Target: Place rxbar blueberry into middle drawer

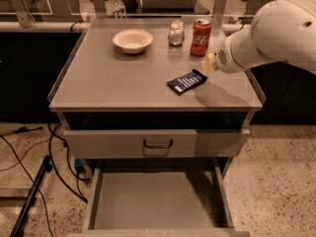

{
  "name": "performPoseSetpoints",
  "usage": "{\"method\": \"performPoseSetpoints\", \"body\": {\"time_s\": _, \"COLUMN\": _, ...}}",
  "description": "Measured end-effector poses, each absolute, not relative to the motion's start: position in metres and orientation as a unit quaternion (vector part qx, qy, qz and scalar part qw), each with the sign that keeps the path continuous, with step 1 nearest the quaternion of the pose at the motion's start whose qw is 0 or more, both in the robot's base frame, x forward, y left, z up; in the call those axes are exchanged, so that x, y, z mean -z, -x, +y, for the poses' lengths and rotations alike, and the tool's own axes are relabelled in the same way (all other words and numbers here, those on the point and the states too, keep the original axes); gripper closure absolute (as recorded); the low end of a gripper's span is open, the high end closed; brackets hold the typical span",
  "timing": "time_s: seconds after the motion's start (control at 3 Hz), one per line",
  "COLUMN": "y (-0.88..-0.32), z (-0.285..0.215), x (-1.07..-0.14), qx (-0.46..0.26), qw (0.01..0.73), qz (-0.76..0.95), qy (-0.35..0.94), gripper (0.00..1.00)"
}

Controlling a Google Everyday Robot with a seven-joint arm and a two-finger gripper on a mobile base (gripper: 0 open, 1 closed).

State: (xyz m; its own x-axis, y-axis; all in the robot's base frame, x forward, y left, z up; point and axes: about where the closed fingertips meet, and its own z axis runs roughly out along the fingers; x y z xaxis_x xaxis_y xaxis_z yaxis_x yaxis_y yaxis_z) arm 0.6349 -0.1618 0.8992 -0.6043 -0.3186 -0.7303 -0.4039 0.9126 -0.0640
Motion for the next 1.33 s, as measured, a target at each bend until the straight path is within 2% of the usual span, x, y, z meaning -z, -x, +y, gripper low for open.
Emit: {"method": "performPoseSetpoints", "body": {"time_s": 1.33, "y": -0.641, "z": -0.138, "x": -0.864, "qx": -0.084, "qw": 0.402, "qz": 0.870, "qy": 0.274, "gripper": 0.97}}
